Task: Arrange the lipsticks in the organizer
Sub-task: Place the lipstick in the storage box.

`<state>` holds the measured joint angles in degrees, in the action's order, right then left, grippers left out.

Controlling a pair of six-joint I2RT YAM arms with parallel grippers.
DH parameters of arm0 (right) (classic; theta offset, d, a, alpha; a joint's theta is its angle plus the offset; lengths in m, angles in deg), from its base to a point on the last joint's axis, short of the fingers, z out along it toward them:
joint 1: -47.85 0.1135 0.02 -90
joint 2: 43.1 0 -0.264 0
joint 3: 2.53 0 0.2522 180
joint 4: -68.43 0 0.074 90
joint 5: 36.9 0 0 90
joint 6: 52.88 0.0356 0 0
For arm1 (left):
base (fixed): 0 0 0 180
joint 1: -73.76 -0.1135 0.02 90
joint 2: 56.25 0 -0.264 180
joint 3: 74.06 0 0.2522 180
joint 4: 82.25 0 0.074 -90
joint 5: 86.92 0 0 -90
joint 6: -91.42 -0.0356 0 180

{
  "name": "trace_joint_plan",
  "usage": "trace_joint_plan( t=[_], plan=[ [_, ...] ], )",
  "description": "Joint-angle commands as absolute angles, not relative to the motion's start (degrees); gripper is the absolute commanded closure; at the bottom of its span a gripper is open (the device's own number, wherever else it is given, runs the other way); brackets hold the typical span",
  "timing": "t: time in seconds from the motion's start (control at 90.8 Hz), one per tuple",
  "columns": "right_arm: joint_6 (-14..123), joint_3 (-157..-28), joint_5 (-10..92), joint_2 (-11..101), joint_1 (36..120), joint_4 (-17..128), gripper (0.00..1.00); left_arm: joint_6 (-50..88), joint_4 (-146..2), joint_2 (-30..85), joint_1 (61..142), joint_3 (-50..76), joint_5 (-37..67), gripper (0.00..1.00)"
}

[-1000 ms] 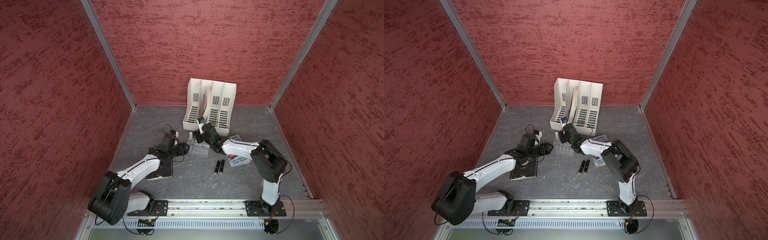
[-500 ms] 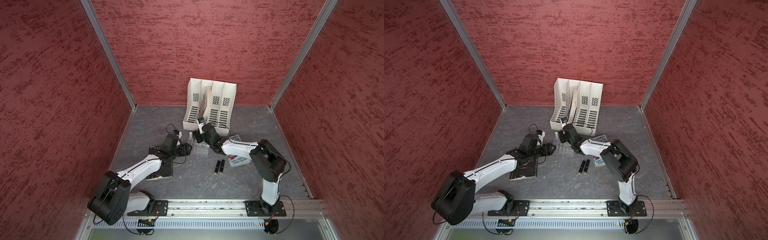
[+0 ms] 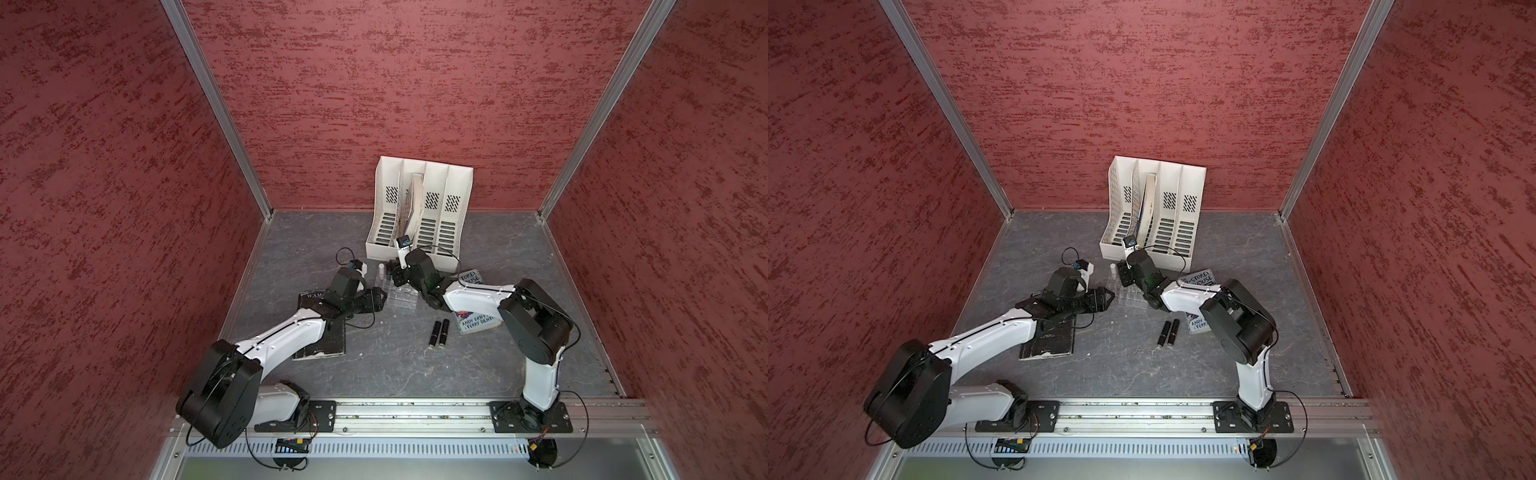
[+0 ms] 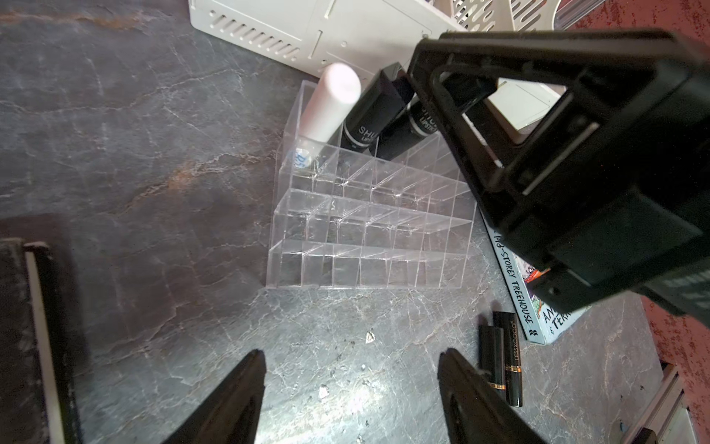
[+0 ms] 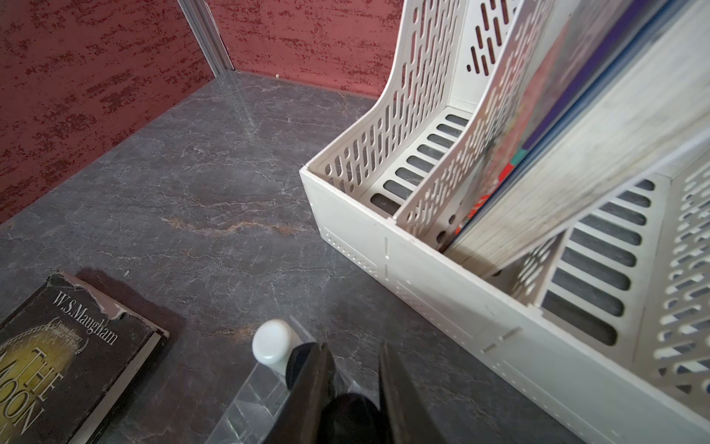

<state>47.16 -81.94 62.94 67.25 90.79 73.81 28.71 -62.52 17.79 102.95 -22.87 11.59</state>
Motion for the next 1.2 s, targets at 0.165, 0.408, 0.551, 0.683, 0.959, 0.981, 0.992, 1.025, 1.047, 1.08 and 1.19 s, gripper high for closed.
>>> trace_joint_plan(
  t=[0.165,0.408,0.551,0.683,0.959,0.981,0.992,1.025,1.047,1.08,1.19],
  plan=[
    [46.19,-79.15,69.23,67.80,91.59,76.16,0.89,27.42,-62.54,18.19,103.46,-21.05,10.50,0.26],
    [46.24,-79.16,69.38,68.13,92.14,75.99,0.90,27.27,-62.03,17.34,103.62,-21.25,9.95,0.27],
    [47.12,-78.90,68.84,68.22,92.14,75.88,0.86,27.30,-61.68,16.96,103.77,-21.35,9.93,0.27],
    [48.00,-79.05,68.49,67.37,92.19,75.51,0.69,27.23,-61.51,16.87,103.90,-21.23,9.84,0.27],
    [49.43,-78.84,68.63,63.34,92.16,73.48,0.64,26.94,-60.30,16.54,104.26,-20.26,9.37,0.27],
    [49.67,-78.73,68.58,62.68,92.09,73.00,0.64,26.56,-59.66,16.26,104.65,-20.01,9.18,0.27],
    [49.76,-78.75,68.53,62.22,92.03,72.58,0.64,26.30,-59.33,16.08,104.89,-19.85,8.98,0.27],
    [50.28,-78.81,68.32,61.09,91.81,71.47,0.63,25.51,-57.94,15.63,105.71,-19.25,8.02,0.27],
    [50.65,-78.74,68.17,60.16,91.58,70.47,0.63,24.91,-56.91,15.33,106.42,-18.73,7.26,0.27],
    [51.55,-78.34,67.71,58.78,91.15,69.27,0.62,23.78,-55.26,14.96,107.48,-17.87,6.38,0.26],
    [55.87,-75.62,65.07,53.01,88.97,65.74,0.61,21.90,-48.96,14.39,110.72,-14.82,5.59,0.26]
  ],
)
